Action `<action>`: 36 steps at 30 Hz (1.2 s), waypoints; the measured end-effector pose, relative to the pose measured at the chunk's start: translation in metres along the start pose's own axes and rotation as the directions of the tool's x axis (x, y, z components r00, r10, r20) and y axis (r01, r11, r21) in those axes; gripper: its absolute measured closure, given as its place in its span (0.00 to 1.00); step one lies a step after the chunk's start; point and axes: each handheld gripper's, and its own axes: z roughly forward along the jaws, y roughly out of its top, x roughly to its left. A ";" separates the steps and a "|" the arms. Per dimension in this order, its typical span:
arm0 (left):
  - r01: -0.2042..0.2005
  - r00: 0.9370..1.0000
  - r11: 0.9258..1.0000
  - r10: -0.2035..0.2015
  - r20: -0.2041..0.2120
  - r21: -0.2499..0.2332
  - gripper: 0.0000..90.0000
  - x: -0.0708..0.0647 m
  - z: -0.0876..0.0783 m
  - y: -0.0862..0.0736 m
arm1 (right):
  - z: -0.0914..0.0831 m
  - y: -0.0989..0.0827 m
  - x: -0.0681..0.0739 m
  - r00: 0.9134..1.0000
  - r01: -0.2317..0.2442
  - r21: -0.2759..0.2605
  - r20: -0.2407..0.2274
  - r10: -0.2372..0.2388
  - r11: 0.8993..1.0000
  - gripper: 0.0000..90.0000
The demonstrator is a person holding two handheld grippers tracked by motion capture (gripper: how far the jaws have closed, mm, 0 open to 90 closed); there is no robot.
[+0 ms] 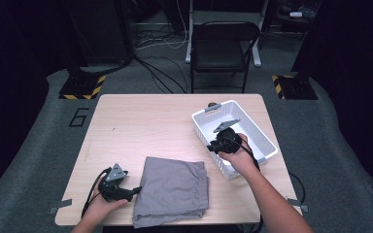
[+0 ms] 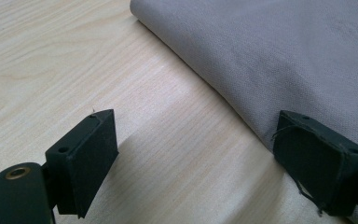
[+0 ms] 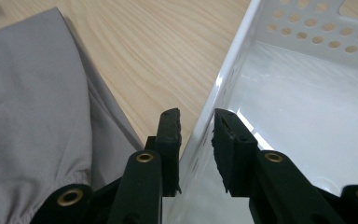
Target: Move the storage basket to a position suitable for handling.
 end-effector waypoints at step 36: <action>-0.006 1.000 1.000 0.006 -0.004 -0.001 0.15 0.000 0.000 0.000 | 0.029 0.033 0.033 0.966 0.229 0.084 -0.145 -0.215 0.970 0.93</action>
